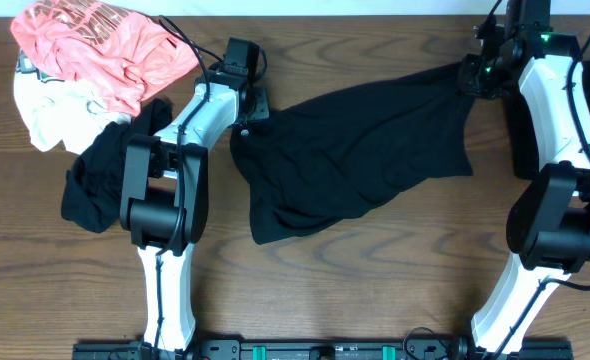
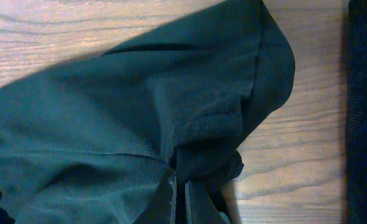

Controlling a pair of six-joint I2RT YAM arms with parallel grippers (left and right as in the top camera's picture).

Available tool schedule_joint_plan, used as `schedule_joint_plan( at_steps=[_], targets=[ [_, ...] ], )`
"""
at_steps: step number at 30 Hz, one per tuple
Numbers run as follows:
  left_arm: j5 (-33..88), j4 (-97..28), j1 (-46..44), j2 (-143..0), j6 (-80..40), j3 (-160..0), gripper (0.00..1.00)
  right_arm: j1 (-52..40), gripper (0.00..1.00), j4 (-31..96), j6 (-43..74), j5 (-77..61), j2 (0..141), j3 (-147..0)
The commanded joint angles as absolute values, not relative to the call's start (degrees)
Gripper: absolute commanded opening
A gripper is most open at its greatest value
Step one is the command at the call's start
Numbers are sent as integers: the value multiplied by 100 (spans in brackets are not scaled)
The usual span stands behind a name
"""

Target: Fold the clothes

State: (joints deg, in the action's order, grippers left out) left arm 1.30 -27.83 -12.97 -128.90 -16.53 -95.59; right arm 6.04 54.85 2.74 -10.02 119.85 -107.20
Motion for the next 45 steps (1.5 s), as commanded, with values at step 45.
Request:
schedule_joint_plan(
  at_steps=[45],
  targets=[
    [-714,-4187,-993,-8862,-751,-9703,6,602,1,7170,-480,-1205,9714,-11264]
  ],
)
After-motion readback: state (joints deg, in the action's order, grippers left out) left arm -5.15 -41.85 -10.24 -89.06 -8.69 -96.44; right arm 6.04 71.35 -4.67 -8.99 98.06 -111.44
